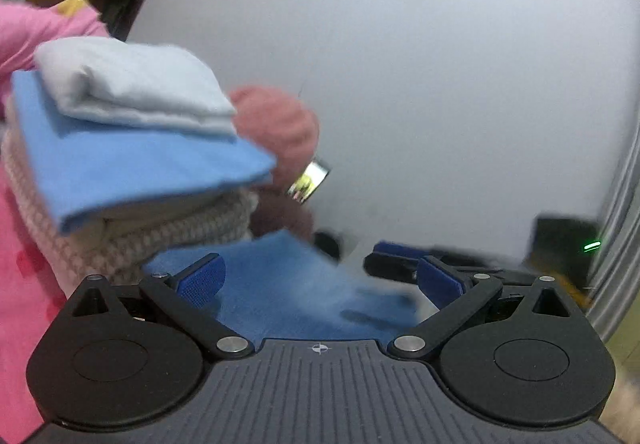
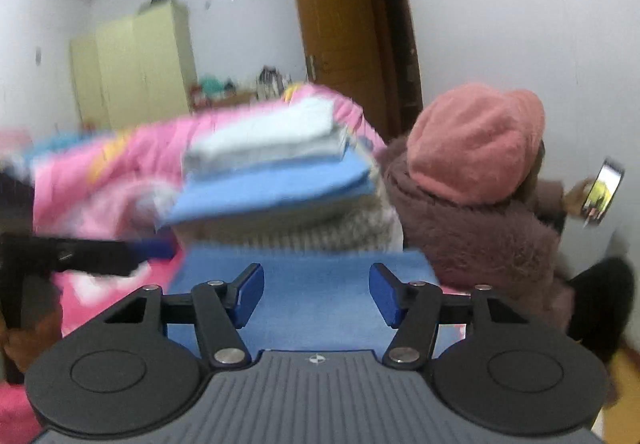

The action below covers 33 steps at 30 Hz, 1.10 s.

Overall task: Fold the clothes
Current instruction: 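Carry the folded jeans with both grippers onto the folded clothes stack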

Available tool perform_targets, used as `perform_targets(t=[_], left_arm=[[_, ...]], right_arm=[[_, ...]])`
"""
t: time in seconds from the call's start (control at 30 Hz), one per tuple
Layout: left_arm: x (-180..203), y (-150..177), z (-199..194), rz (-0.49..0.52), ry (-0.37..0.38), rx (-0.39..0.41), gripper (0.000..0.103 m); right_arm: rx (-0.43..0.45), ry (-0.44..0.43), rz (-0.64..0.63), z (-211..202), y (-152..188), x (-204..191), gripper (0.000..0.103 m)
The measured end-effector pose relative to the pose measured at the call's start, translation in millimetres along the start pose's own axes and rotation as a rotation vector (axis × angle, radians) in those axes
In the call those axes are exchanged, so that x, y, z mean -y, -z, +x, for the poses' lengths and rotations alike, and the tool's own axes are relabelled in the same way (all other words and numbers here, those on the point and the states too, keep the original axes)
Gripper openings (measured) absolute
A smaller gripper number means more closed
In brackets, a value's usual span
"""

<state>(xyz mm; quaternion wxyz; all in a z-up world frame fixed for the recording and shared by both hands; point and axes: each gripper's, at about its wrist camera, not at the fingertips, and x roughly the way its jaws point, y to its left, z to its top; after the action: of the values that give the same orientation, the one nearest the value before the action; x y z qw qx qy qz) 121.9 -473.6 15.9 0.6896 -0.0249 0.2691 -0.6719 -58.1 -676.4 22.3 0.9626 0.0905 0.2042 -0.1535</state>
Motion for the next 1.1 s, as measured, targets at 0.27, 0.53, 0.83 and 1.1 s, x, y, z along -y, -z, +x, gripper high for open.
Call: perform_targets(t=[0.27,0.53,0.83,1.1], left_arm=[[-17,35,22,0.106,-0.060,-0.056,0.103],[-22,57,22,0.151,-0.024,-0.015,0.103],[-31,64,16,0.089,-0.002,0.002,0.103],[-38,68,13,0.023,0.026,0.001,0.103]], right_arm=[[0.021,0.103,0.062,16,44,-13,0.060],[0.120,0.084,-0.031,14,80,-20,0.061],[0.164,0.183,-0.050,4,90,-1,0.060],[0.114,0.151,-0.147,24,-8,-5,0.060]])
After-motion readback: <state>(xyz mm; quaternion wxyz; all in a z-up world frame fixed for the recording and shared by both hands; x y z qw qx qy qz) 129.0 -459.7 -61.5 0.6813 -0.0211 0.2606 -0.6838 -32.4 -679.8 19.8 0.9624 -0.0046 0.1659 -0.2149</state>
